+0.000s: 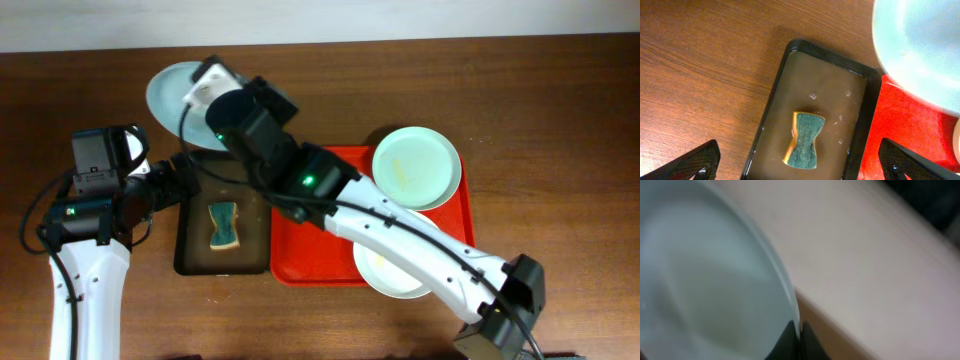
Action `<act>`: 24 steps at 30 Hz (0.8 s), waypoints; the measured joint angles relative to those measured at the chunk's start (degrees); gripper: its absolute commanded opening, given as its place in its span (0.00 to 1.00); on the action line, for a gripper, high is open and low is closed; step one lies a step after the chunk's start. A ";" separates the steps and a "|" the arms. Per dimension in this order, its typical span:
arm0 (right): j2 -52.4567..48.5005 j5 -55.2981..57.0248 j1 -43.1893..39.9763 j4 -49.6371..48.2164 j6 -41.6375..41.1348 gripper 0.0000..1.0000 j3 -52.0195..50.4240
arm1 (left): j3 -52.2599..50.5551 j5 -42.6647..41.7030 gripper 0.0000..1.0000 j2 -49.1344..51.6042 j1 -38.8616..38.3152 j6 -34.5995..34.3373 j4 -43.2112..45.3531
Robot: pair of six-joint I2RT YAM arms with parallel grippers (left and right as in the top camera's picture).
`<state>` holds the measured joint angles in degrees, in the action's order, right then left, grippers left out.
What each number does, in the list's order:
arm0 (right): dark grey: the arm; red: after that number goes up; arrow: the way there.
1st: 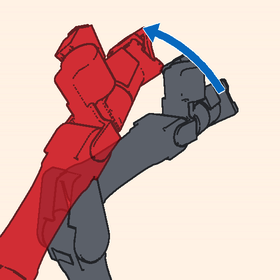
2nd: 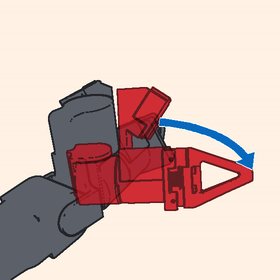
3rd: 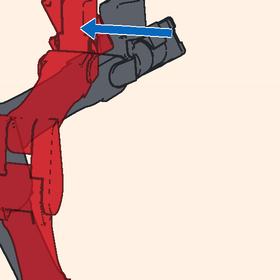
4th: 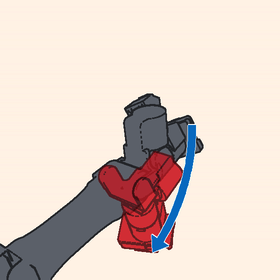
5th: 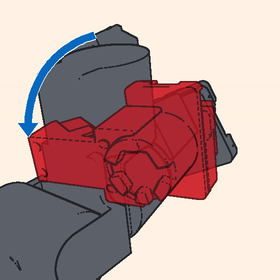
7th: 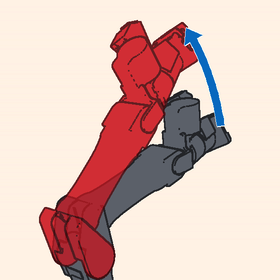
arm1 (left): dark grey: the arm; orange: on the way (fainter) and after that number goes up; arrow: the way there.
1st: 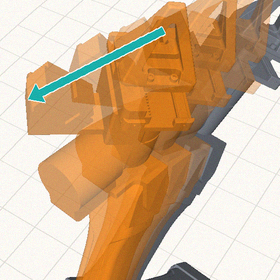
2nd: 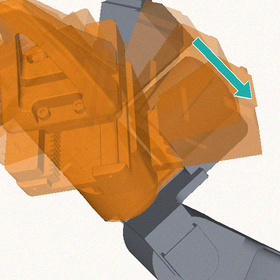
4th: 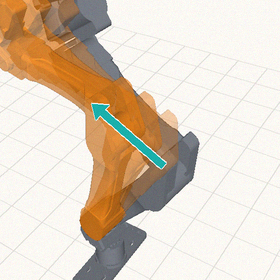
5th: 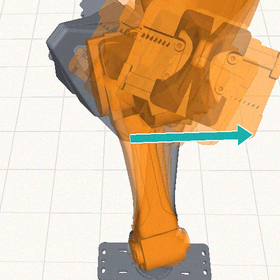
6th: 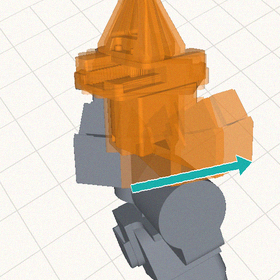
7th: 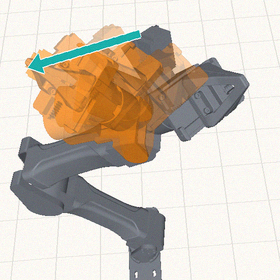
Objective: Clean dirty plates on tray and stack at the side
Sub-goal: 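Grip the light blue plate rim with the right gripper and lift it, then carry the light blue plate right and set it on the table beside the red tray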
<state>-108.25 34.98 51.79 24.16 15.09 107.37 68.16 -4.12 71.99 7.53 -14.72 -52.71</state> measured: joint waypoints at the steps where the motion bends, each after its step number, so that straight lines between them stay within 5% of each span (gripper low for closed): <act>1: 0.00 -2.10 -0.90 3.50 -5.25 0.04 0.20 | 0.00 0.00 0.99 0.00 0.00 0.00 -0.07; 4: 0.37 -13.40 -4.61 16.46 -26.29 0.04 0.33 | 0.00 0.00 0.99 0.00 0.00 0.00 -0.07; 8: 0.37 -24.83 -8.44 24.76 -37.83 0.04 -0.50 | 0.00 0.00 0.99 0.00 0.00 0.00 -0.02; 24: 0.37 -39.76 -18.32 36.85 -42.10 0.04 -1.09 | 0.00 0.00 0.99 0.00 0.00 0.00 -0.04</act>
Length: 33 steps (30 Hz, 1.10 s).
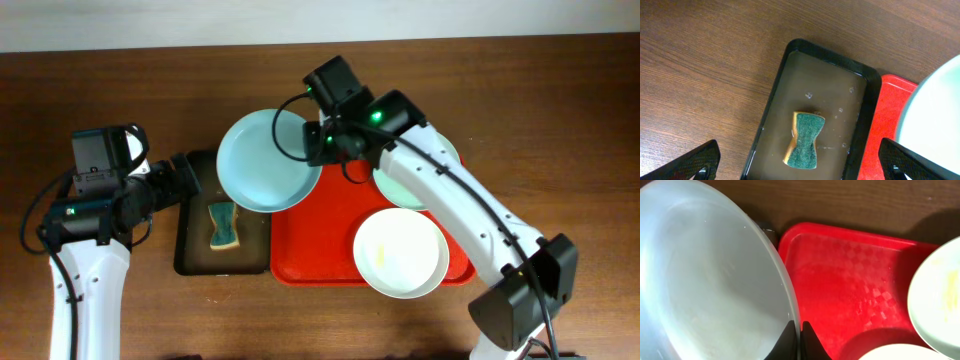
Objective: Clean dirty plates on tray and stack at the side
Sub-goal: 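Carry the light blue plate right and set it on the table beside the red tray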
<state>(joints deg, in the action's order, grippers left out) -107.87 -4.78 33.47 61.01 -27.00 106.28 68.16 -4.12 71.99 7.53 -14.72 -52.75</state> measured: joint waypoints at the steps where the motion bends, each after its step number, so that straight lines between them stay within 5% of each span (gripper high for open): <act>1: 0.00 -0.76 -1.18 0.87 0.02 0.04 0.00 | 0.00 0.00 0.99 0.00 0.00 0.00 0.00; 33: 0.02 -2.38 -47.25 22.75 4.74 0.04 0.00 | 0.00 0.00 0.99 0.00 0.00 0.00 0.02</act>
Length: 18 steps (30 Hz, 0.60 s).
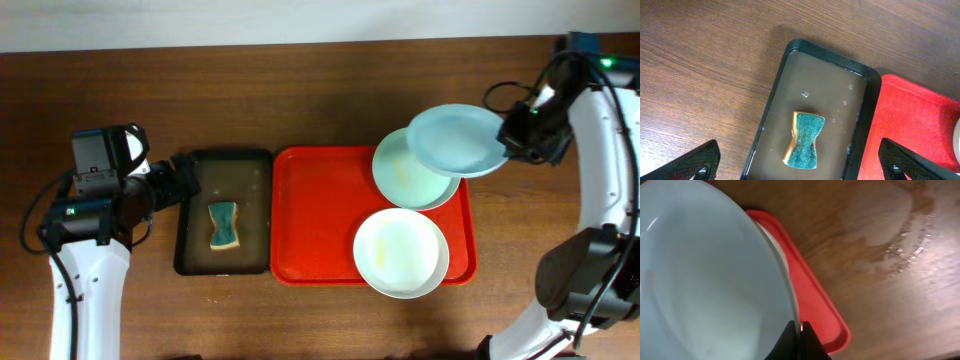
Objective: Clean dirty plates on tray and stack at the side
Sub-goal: 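Carry the light blue plate right and set it on the table beside the red tray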
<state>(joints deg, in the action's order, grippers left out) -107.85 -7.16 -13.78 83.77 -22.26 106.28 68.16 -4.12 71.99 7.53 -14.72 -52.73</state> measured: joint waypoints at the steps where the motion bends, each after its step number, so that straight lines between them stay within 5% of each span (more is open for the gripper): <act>1: 0.00 0.00 -1.09 0.31 0.09 0.04 -0.02 | 0.00 0.00 0.99 0.00 0.00 0.00 0.00; 11: 0.04 2.03 -16.06 0.79 0.48 0.04 -7.06 | 0.00 0.00 0.99 0.00 0.00 0.00 0.00; 18: 0.44 3.10 -25.24 -10.60 -1.73 0.04 -24.98 | 0.00 0.00 0.99 0.00 0.00 0.00 0.07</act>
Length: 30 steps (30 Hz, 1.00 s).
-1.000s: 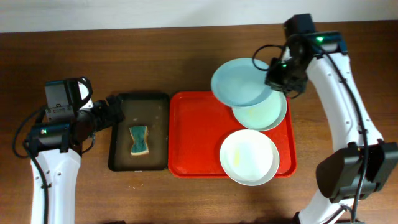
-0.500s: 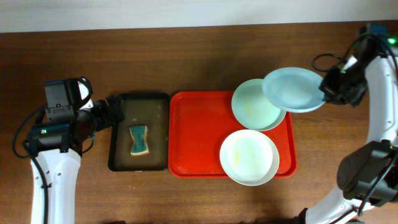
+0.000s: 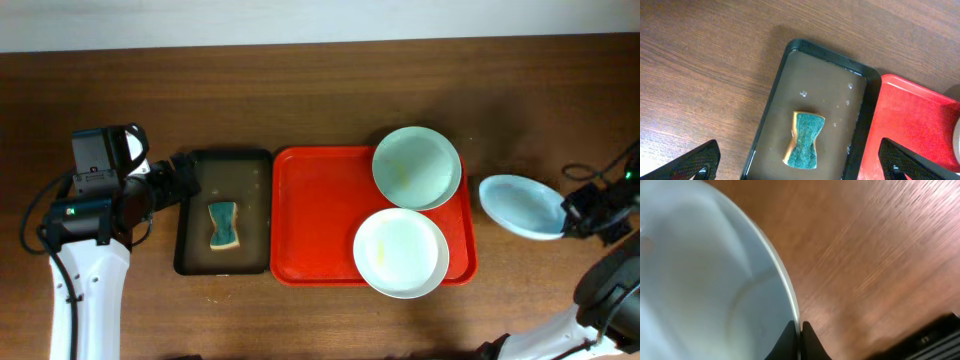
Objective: Clean dirty plates on tray and stack at the side
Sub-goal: 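Carry the light blue plate right and set it on the table beside the red tray, then move the right gripper to the white plate rim and grasp it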
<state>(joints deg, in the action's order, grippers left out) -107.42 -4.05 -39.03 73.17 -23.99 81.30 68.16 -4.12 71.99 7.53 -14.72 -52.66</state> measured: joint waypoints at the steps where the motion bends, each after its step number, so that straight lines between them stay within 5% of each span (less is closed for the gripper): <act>1: 0.02 -0.09 -0.26 -1.44 -0.17 0.04 -2.14 | 0.00 0.00 0.99 0.00 0.00 0.00 -0.07; 7: 0.22 -0.81 -0.31 -9.81 -0.28 0.04 -10.84 | 0.00 0.00 0.99 0.00 0.00 0.00 -0.07; 11: 0.22 -1.01 -0.31 -10.49 -0.50 0.24 -11.43 | 0.00 0.00 0.99 0.00 0.00 0.00 -0.07; 19: 2.54 -7.30 0.74 -7.13 7.45 0.34 -11.41 | 0.00 0.00 0.99 0.00 0.00 0.00 -0.07; 22: 10.78 -8.57 5.03 -4.04 10.80 0.44 -11.23 | 0.00 0.00 0.99 0.00 0.00 0.00 -0.07; 27: 18.34 -9.40 16.48 4.81 15.10 0.47 -10.58 | 0.00 0.00 0.99 0.00 0.00 0.00 -0.07; 29: 18.34 -9.44 22.64 6.14 15.72 0.68 -10.64 | 0.00 0.00 0.99 0.00 0.00 0.00 -0.07; 30: 18.34 -9.46 25.51 5.68 15.76 0.69 -11.17 | 0.00 0.00 0.99 0.00 0.00 0.00 -0.07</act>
<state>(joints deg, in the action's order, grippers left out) -89.08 -13.52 -13.52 78.85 -8.23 70.13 68.16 -4.12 71.99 7.53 -14.72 -52.73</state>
